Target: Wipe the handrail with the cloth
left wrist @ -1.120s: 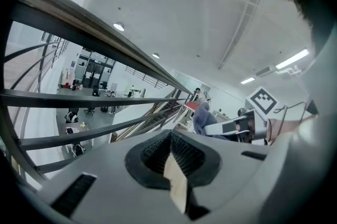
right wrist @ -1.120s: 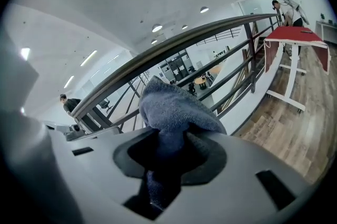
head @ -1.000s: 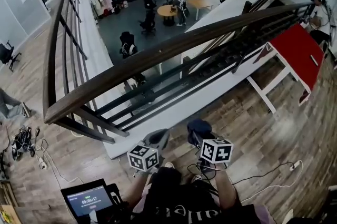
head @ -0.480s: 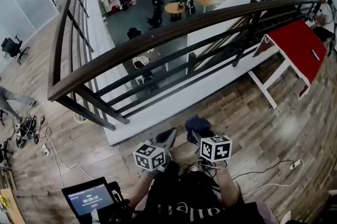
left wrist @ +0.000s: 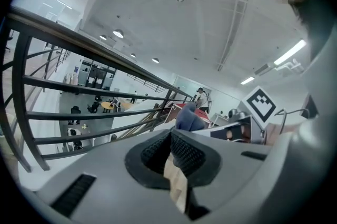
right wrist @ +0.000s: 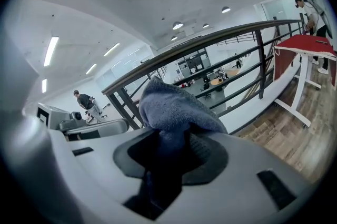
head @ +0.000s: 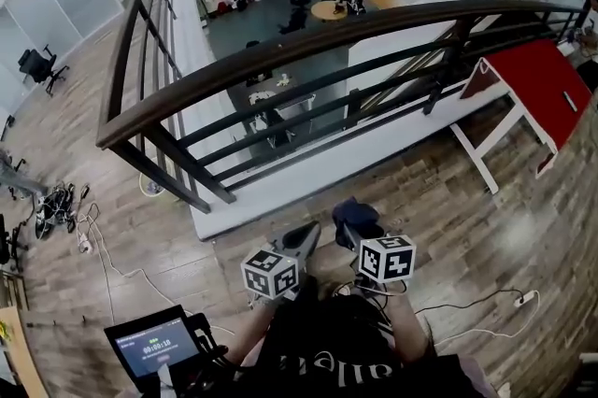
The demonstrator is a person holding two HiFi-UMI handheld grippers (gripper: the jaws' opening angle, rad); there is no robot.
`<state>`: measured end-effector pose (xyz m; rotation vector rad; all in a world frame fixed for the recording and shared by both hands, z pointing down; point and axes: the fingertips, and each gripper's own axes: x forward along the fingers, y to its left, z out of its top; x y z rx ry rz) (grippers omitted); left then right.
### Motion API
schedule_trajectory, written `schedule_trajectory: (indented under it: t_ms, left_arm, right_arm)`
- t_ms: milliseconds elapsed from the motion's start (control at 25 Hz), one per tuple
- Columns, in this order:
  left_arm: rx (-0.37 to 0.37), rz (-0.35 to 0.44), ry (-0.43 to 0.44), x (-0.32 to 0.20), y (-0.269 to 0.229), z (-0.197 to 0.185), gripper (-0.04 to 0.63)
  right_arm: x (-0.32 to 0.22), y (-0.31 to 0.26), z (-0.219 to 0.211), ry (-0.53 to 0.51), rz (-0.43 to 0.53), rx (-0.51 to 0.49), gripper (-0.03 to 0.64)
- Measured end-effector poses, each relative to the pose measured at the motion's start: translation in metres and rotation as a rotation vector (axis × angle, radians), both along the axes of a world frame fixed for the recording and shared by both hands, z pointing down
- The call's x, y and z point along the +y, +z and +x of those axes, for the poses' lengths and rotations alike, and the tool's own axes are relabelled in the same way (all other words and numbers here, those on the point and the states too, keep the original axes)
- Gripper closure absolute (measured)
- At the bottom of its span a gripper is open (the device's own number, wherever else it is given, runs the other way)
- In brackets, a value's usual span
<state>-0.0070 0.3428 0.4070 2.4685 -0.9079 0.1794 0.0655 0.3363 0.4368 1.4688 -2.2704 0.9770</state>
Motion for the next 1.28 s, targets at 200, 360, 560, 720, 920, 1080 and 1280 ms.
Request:
schedule_trajectory:
  t_ms: [200,360,560,720,920,1080,1280]
  left_arm:
    - [-0.006,0.009,0.003,0.008,-0.001,0.006,0.595]
    - [-0.008,0.02,0.012,0.013,-0.003,0.012,0.595]
    - [-0.014,0.031,0.017,0.023,-0.001,0.014,0.595]
    - [-0.016,0.036,0.007,0.03,-0.002,0.016,0.595]
    - [-0.014,0.039,-0.001,0.037,-0.001,0.018,0.595]
    - [-0.018,0.036,-0.004,0.039,0.001,0.02,0.595]
    - [-0.022,0.037,0.0,0.038,0.002,0.024,0.595]
  right_arm:
    - [0.009,0.002,0.004,-0.01,0.006,0.005,0.508]
    - [0.015,0.001,0.009,-0.012,0.016,0.014,0.508]
    - [0.024,0.003,0.017,-0.004,0.029,0.013,0.508]
    - [0.03,0.002,0.024,-0.005,0.032,0.017,0.508]
    - [0.037,0.004,0.023,-0.025,0.03,0.027,0.508]
    - [0.04,0.006,0.025,-0.035,0.025,0.029,0.508]
    - [0.04,0.008,0.03,-0.037,0.022,0.03,0.508]
